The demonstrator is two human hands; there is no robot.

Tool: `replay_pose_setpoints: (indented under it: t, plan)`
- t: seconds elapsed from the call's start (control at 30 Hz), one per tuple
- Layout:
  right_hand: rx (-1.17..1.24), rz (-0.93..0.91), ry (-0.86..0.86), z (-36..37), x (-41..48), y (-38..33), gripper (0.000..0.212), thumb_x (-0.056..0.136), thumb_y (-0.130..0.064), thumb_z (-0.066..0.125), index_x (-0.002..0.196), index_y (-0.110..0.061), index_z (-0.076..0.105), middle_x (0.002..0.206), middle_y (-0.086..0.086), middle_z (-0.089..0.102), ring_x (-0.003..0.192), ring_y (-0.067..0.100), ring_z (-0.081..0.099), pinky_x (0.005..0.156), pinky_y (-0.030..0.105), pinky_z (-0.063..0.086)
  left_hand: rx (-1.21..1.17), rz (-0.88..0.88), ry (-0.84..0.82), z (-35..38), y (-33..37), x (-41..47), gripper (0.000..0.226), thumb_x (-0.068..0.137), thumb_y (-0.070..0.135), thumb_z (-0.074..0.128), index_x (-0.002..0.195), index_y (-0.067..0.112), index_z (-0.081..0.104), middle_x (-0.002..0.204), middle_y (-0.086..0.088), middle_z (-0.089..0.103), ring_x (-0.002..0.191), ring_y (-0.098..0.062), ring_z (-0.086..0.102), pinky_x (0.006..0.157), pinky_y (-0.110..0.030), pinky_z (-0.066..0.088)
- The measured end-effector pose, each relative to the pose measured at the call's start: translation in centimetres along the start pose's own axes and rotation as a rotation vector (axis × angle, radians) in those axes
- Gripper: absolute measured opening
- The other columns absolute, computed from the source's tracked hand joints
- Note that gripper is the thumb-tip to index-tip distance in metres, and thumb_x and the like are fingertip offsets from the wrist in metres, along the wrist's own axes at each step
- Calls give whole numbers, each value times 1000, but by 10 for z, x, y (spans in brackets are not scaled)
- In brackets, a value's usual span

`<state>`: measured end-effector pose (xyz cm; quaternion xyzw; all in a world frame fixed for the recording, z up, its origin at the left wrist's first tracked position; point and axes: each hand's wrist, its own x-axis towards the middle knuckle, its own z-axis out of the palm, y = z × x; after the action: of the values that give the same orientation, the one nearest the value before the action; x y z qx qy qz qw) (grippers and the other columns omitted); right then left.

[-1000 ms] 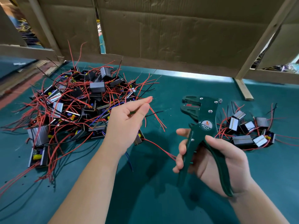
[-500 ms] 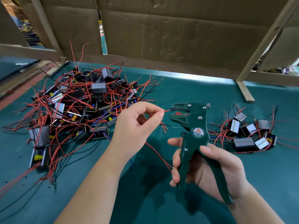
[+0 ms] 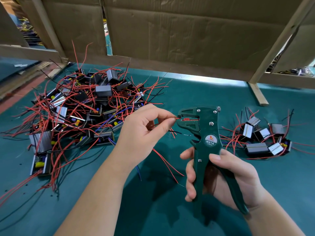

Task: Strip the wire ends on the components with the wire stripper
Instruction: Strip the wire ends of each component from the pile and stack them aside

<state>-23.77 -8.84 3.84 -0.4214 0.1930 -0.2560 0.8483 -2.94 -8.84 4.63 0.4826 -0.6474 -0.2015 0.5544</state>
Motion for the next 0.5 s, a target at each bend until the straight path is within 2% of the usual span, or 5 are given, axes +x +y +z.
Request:
replay_pose_setpoints:
  t: [0.23,0.4,0.5]
  plan:
    - [2,30,20,2,0,-1,49,71,-32,80,104,1,66,75,23,60,60,37,60,63,49,51,74,40,-15,-2,0,0,5,85,18,67,86,21,71,77,2,62,70,-15,54,60,-22,39]
    - [1,41,38,3,0,-1,49,70,-32,80,103,1,66,75,23,59,59,37,60,62,49,51,89,51,-22,-2,0,0,6,85,16,68,84,20,71,75,-1,62,70,-15,54,61,-22,39]
    - [-5,39,57,2,0,-1,49,69,-33,81,101,1,66,74,23,58,58,36,59,61,49,51,91,48,-14,-2,-1,0,8,85,16,68,82,24,69,75,4,62,71,-12,55,62,-21,40]
